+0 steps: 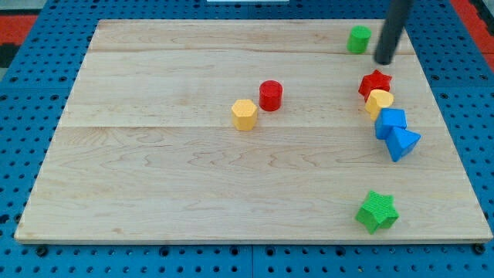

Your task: Push the red star and yellow heart to the center

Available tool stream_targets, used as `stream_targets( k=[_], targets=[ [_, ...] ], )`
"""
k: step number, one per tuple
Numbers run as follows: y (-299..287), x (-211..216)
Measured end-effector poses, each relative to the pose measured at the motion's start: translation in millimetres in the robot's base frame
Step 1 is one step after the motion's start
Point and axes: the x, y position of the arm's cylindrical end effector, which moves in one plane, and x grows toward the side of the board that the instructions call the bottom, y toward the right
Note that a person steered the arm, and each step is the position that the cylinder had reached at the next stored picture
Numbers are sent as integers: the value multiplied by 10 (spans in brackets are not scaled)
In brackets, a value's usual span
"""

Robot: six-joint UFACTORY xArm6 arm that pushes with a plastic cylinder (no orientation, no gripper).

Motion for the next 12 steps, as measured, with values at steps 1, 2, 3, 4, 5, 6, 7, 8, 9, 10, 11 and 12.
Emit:
stream_targets(
  k=[1,2,3,4,5,6,7,8,9,10,11,12],
  targets=[
    [257,490],
    [-157,986],
    [-955,988],
    [-1158,1168],
    [-451,1169],
    [-777,1518],
    [-1482,1701],
    [-1998,1410],
    [-1653,1628],
    [-685,1207],
    [-188,619],
    [-627,501]
  ],
)
